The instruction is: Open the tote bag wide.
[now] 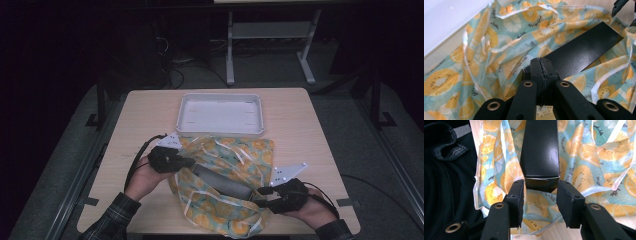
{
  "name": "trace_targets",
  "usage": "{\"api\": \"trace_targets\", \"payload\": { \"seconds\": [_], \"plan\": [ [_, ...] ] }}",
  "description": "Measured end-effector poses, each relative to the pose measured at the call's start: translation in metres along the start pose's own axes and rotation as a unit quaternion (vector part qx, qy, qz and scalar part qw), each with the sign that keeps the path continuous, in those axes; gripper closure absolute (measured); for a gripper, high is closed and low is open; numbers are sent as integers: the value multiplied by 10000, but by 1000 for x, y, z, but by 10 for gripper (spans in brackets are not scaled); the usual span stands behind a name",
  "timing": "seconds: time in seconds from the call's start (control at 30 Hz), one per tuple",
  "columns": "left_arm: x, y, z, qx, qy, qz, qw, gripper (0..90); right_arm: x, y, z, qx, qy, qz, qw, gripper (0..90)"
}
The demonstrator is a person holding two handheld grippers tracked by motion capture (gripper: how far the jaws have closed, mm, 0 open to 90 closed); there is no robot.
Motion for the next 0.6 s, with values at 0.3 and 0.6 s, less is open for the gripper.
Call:
{"api": "trace_targets", "payload": {
  "seconds": [0.3, 0.6],
  "plan": [
    [9, -2, -10, -161, -206, -55, 9996, 894, 0, -1, -2, -53, 31, -19, 10000, 570],
    [11, -6, -16, -284, -252, -48, 9993, 897, 0, -2, -4, -125, 51, -24, 9999, 575]
  ]
}}
Point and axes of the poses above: each handheld gripper's, and its own axes: z roughly backward along the jaws, y roughly out of its top, x roughly to its right, the point moved 3 cm from there along -z, roughly forward along the jaws, and after that the axes turned 6 degrees about -x, right-handed, at the moved point
